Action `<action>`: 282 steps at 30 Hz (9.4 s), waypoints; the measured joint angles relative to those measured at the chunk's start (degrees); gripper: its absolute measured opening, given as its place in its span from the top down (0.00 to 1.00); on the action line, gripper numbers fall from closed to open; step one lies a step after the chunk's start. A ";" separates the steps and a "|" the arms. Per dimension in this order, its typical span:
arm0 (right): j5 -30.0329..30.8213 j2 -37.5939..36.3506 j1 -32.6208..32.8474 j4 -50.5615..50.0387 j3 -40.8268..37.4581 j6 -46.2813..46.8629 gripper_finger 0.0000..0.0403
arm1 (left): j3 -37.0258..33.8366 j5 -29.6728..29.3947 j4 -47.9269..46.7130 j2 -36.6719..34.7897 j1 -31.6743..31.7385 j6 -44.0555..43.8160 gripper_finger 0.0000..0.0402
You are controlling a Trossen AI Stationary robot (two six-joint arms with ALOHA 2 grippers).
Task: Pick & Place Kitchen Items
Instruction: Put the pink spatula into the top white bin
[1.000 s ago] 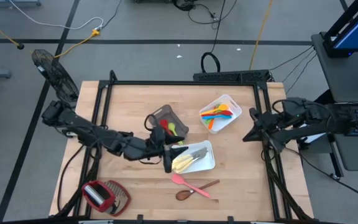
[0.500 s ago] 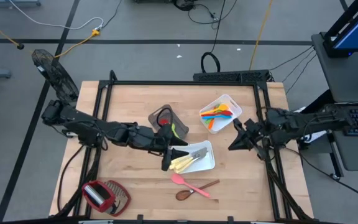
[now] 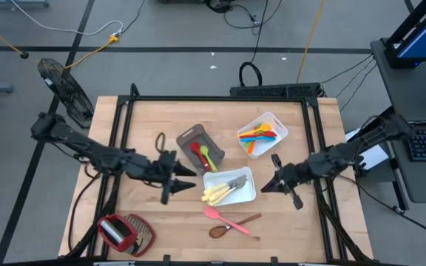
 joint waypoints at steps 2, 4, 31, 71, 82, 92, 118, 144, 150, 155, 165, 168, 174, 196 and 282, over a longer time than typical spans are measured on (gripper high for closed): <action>2.26 2.46 2.43 -0.10 1.73 -0.01 0.98 | -2.64 -1.49 0.71 -2.85 -1.08 -0.40 0.50; 3.89 5.27 4.49 -0.18 3.98 0.17 0.98 | -4.64 -2.23 0.56 -5.56 -2.14 -0.56 0.50; 4.86 40.19 14.35 -25.62 31.11 20.09 0.95 | -16.23 -1.88 -0.09 -20.02 -7.63 3.49 0.50; 0.22 54.52 9.42 -22.80 31.07 26.08 0.49 | -16.22 -0.28 -1.05 -20.02 -9.45 1.02 0.50; -2.41 58.85 8.91 -19.90 31.03 25.62 0.49 | -16.21 -0.32 -1.05 -20.02 -9.45 1.09 0.50; -2.34 59.17 8.09 -20.35 31.05 25.34 0.49 | -16.21 -0.32 -1.08 -20.00 -9.45 1.19 0.50; -3.19 60.31 7.73 -20.15 31.03 24.51 0.63 | -16.21 -0.36 -1.35 -20.01 -9.44 1.58 0.50; -2.60 60.24 7.69 -20.17 31.03 24.75 0.91 | -16.21 -0.49 -1.31 -20.01 -9.45 2.63 0.50; -2.62 60.24 7.44 -20.17 31.05 24.67 0.96 | -16.21 -0.49 -1.31 -20.02 -9.45 2.66 0.50; -2.59 60.22 7.41 -20.20 31.09 24.52 0.99 | -16.21 -0.52 -1.31 -20.02 -9.45 2.66 0.50; -2.56 59.91 7.40 -20.66 31.09 24.50 1.00 | -16.21 -0.52 -1.30 -20.02 -9.45 2.66 0.50; -2.51 59.70 7.35 -20.75 31.09 24.35 1.00 | -16.21 -0.52 -1.29 -20.02 -9.44 2.66 0.50; -2.60 59.70 7.31 -20.77 31.09 24.01 1.00 | -16.18 -0.52 -1.27 -20.02 -9.45 2.67 0.50; -2.67 59.70 7.31 -19.94 31.00 21.83 0.68 | -16.18 -0.54 -1.27 -20.02 -9.45 2.63 0.50; -5.73 46.83 5.17 -14.26 25.17 17.71 0.87 | -16.18 -3.56 -1.31 -19.99 -9.26 3.06 0.50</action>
